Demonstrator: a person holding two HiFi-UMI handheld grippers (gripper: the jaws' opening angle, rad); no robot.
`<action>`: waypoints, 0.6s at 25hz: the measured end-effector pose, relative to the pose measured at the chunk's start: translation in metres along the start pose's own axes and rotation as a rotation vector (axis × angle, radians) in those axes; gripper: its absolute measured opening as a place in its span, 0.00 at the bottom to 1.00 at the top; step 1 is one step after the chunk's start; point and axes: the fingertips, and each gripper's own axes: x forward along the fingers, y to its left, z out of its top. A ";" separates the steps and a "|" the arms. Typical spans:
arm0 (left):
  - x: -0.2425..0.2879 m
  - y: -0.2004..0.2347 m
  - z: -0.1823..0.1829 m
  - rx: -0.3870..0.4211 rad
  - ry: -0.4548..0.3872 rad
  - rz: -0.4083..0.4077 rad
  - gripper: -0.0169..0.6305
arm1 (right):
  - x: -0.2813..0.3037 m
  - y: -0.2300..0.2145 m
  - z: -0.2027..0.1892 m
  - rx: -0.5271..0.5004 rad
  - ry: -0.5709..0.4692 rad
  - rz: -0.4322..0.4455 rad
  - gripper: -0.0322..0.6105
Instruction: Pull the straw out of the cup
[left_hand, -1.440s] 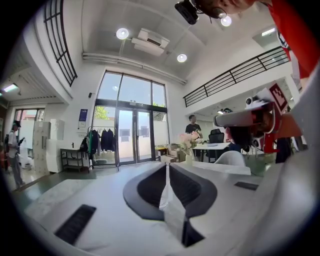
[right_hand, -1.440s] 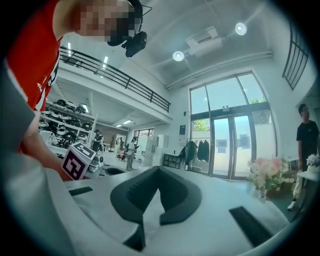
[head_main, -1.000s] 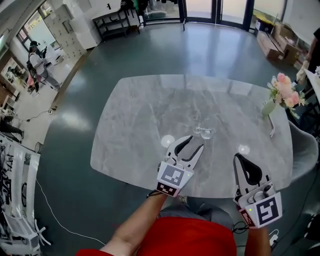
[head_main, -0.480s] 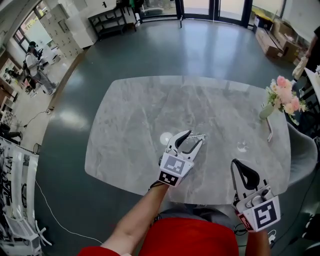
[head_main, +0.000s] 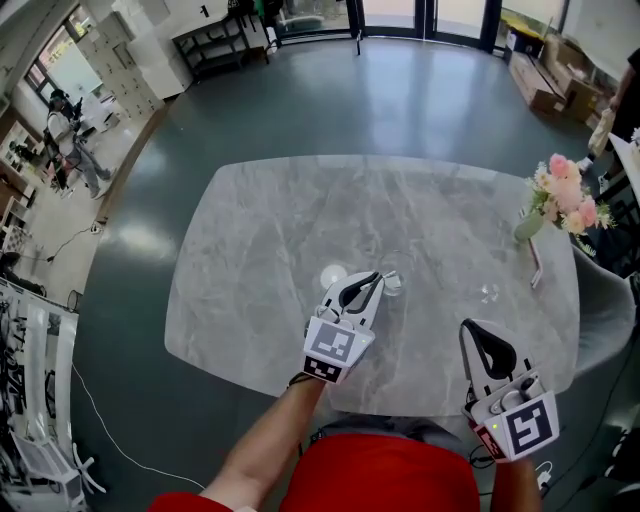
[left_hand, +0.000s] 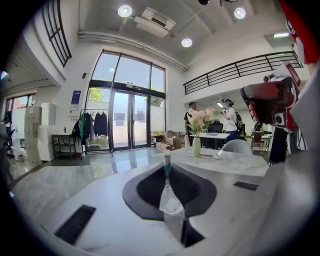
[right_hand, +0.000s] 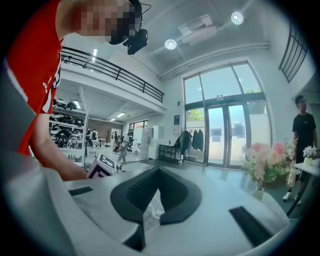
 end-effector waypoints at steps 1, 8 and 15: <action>-0.004 0.000 0.005 -0.001 -0.010 0.002 0.07 | 0.000 -0.001 0.000 0.002 -0.001 0.001 0.07; -0.035 -0.019 0.060 0.004 -0.116 -0.023 0.07 | -0.001 -0.011 0.001 0.017 -0.023 0.007 0.07; -0.074 -0.047 0.117 -0.012 -0.195 -0.033 0.07 | -0.006 -0.017 0.010 0.039 -0.074 0.011 0.07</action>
